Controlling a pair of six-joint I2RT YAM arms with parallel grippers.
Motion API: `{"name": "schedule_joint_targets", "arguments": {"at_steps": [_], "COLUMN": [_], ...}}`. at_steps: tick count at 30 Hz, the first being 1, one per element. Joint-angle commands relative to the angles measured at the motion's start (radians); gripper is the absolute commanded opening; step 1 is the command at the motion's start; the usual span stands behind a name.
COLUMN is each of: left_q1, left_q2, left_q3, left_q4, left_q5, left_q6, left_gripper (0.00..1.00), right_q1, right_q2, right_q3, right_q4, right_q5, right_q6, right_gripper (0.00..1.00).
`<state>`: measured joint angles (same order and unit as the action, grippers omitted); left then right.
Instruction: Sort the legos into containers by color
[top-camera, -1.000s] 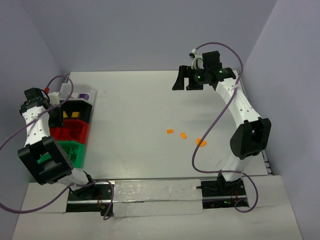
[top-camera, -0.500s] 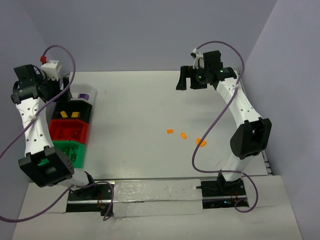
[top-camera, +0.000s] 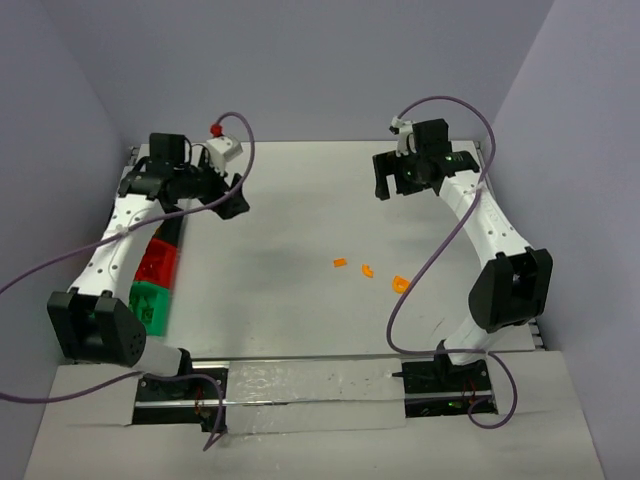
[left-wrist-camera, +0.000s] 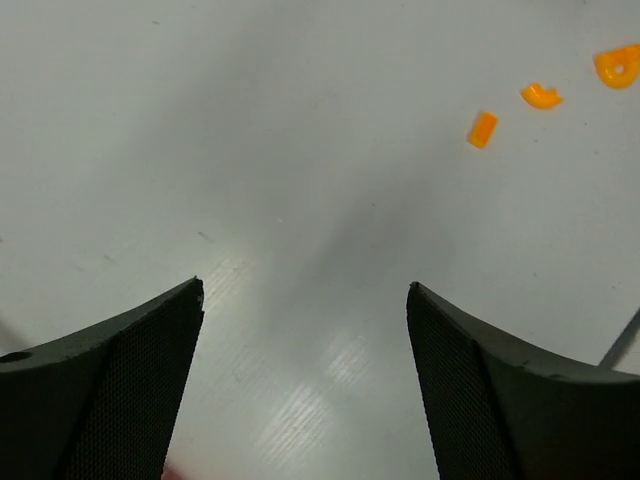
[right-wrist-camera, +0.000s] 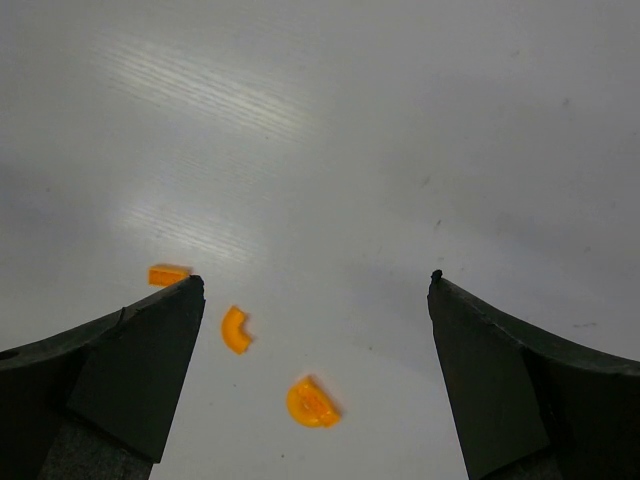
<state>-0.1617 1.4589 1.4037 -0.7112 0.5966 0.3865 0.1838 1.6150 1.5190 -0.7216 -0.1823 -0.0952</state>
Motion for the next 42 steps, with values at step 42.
{"name": "schedule_joint_targets", "arguments": {"at_steps": [42], "left_q1": [-0.659], "left_q2": [0.616], "left_q3": [-0.037], "left_q4": [0.558], "left_q5": [-0.203], "left_q6": [-0.080], "left_gripper": [0.42], "right_q1": [-0.288], "right_q2": [0.086], "right_q3": [-0.011], "right_q4": [-0.019], "right_q5": [-0.073], "right_q6": [0.034], "right_gripper": [1.00]}}
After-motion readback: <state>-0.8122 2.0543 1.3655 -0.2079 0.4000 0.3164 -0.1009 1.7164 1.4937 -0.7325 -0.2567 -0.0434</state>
